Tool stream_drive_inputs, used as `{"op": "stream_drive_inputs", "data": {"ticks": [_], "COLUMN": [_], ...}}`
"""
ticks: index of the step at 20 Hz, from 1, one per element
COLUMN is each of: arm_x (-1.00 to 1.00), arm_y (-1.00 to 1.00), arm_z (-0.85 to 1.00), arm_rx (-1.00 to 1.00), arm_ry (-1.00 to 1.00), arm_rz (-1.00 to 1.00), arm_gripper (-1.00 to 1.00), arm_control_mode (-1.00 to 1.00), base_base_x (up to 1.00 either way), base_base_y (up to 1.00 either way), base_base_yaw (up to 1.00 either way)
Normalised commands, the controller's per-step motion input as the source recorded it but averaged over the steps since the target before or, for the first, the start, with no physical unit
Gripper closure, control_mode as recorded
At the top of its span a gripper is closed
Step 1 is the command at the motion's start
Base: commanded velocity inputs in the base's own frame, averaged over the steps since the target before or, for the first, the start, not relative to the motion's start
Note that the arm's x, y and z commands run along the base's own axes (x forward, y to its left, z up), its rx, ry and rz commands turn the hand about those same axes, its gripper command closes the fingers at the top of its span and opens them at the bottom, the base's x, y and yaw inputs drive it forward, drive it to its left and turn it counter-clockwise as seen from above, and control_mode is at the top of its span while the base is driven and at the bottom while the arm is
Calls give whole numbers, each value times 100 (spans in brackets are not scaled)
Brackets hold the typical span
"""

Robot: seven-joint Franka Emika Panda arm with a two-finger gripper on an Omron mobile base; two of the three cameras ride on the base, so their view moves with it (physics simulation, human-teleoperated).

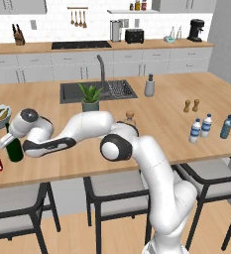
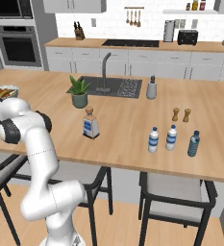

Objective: Move the plastic bottles in the middle to the plastics group, and the glass bottles in the middle to the glass group.

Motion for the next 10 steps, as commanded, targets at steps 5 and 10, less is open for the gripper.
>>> {"op": "stream_drive_inputs", "data": {"ticks": [5,10], "arm_x": [11,0], "arm_y": [0,0], "arm_z": [0,0], "arm_rx": [5,0], "arm_ry": [6,1], "arm_rz": [0,0], "arm_gripper": [100,100], "arm_control_mode": [-100,-100], "base_base_x": [0,0], "base_base_y": [0,0], "base_base_yaw": [0,0]}}
